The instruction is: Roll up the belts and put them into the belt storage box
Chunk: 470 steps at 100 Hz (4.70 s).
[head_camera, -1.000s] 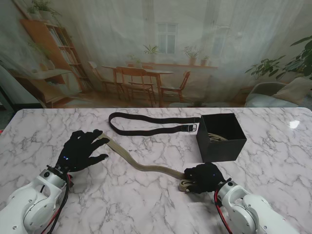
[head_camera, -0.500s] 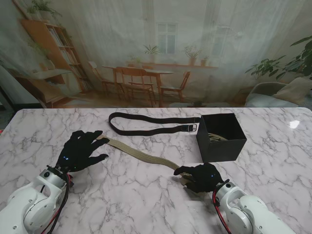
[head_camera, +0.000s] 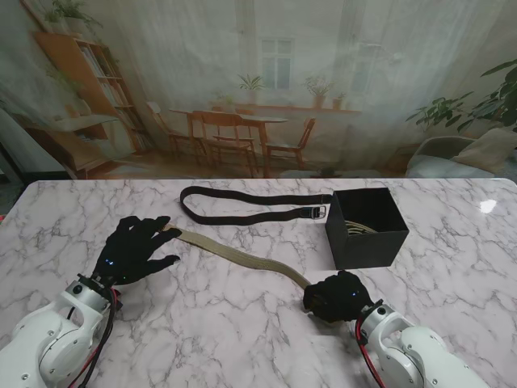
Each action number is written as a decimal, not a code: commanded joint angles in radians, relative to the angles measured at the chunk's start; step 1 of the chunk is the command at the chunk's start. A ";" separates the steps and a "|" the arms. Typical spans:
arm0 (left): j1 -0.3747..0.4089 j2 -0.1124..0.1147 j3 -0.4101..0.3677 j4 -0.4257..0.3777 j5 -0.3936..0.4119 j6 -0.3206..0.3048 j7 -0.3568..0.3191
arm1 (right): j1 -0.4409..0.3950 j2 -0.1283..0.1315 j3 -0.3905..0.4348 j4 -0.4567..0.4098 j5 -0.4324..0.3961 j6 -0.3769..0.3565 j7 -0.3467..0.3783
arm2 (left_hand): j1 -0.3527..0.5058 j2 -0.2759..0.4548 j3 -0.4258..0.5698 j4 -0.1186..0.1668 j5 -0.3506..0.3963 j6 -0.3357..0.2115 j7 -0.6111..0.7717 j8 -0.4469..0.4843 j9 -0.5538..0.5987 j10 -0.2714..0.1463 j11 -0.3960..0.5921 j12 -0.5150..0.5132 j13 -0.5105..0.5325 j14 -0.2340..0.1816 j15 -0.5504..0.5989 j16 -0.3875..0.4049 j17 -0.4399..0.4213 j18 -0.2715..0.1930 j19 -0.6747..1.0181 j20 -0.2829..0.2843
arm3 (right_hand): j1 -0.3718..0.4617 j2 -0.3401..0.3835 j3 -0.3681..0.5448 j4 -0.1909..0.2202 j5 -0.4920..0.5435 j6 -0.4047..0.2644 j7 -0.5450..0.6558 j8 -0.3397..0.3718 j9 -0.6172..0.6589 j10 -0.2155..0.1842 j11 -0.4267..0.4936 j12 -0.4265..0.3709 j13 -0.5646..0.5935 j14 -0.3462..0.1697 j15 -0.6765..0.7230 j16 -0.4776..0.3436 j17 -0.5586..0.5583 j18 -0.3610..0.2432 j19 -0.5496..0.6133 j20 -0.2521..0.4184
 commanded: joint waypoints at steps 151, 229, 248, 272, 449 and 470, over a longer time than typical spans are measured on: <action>0.002 -0.001 0.000 0.002 0.004 -0.002 -0.003 | -0.129 0.050 0.194 -0.367 0.078 -0.085 0.768 | 0.004 0.056 -0.022 -0.018 -0.039 0.024 -0.016 -0.003 -0.044 0.015 -0.016 -0.004 -0.028 0.004 0.020 0.009 -0.021 0.017 0.007 0.004 | 0.154 -0.008 0.528 0.226 -0.392 0.639 -0.628 0.223 -0.660 0.103 -0.581 -0.401 -0.436 -0.030 -0.378 -0.287 -0.248 -0.131 -0.241 -0.137; 0.002 -0.002 -0.001 0.001 0.001 0.001 -0.005 | -0.137 0.048 0.194 -0.398 0.123 -0.026 0.803 | 0.005 0.057 -0.021 -0.018 -0.039 0.024 -0.015 -0.003 -0.042 0.014 -0.015 -0.003 -0.028 0.004 0.020 0.009 -0.021 0.017 0.008 0.004 | 0.029 0.021 0.522 0.255 -0.361 0.654 -0.642 0.221 -0.678 0.180 -0.578 -0.404 -0.420 0.031 -0.381 -0.329 -0.214 -0.076 -0.250 -0.217; 0.002 -0.002 -0.002 0.001 0.000 0.000 -0.006 | -0.136 0.051 0.199 -0.411 0.117 -0.020 0.839 | 0.004 0.056 -0.022 -0.018 -0.038 0.024 -0.015 -0.003 -0.041 0.013 -0.015 -0.003 -0.027 0.004 0.020 0.009 -0.020 0.017 0.008 0.004 | 0.099 -0.071 0.646 0.295 -0.426 0.652 -0.654 0.248 -0.747 0.156 -0.585 -0.415 -0.487 -0.029 -0.409 -0.388 -0.230 -0.126 -0.302 -0.297; 0.004 -0.003 -0.004 -0.001 0.000 0.000 -0.005 | -0.130 0.052 0.189 -0.410 0.042 -0.028 0.844 | 0.006 0.056 -0.021 -0.018 -0.038 0.024 -0.015 -0.003 -0.040 0.014 -0.014 -0.003 -0.027 0.004 0.020 0.009 -0.020 0.017 0.008 0.004 | 0.330 -0.023 0.643 0.195 -0.484 0.558 -0.629 0.319 -0.750 0.028 -0.577 -0.410 -0.461 -0.118 -0.380 -0.387 -0.198 -0.220 -0.290 -0.309; 0.001 -0.001 0.000 0.005 0.005 -0.003 -0.001 | -0.142 0.025 0.146 -0.328 -0.003 0.083 0.578 | 0.003 0.058 -0.021 -0.018 -0.039 0.024 -0.015 -0.003 -0.045 0.013 -0.014 -0.003 -0.028 0.003 0.020 0.009 -0.021 0.017 0.008 0.004 | -0.063 0.229 0.045 0.199 -0.345 0.466 -0.461 0.235 -0.593 0.027 -0.211 -0.192 -0.267 -0.006 -0.214 -0.127 -0.193 -0.032 -0.060 -0.055; 0.000 -0.001 0.000 0.005 0.005 -0.004 0.000 | -0.144 0.025 0.152 -0.338 -0.002 0.083 0.594 | 0.003 0.058 -0.022 -0.018 -0.039 0.025 -0.014 -0.003 -0.044 0.013 -0.014 -0.003 -0.029 0.003 0.020 0.009 -0.021 0.016 0.008 0.004 | -0.081 0.205 0.162 0.218 -0.418 0.511 -0.518 0.223 -0.729 0.056 -0.194 -0.210 -0.368 0.002 -0.231 -0.153 -0.244 -0.026 -0.089 -0.048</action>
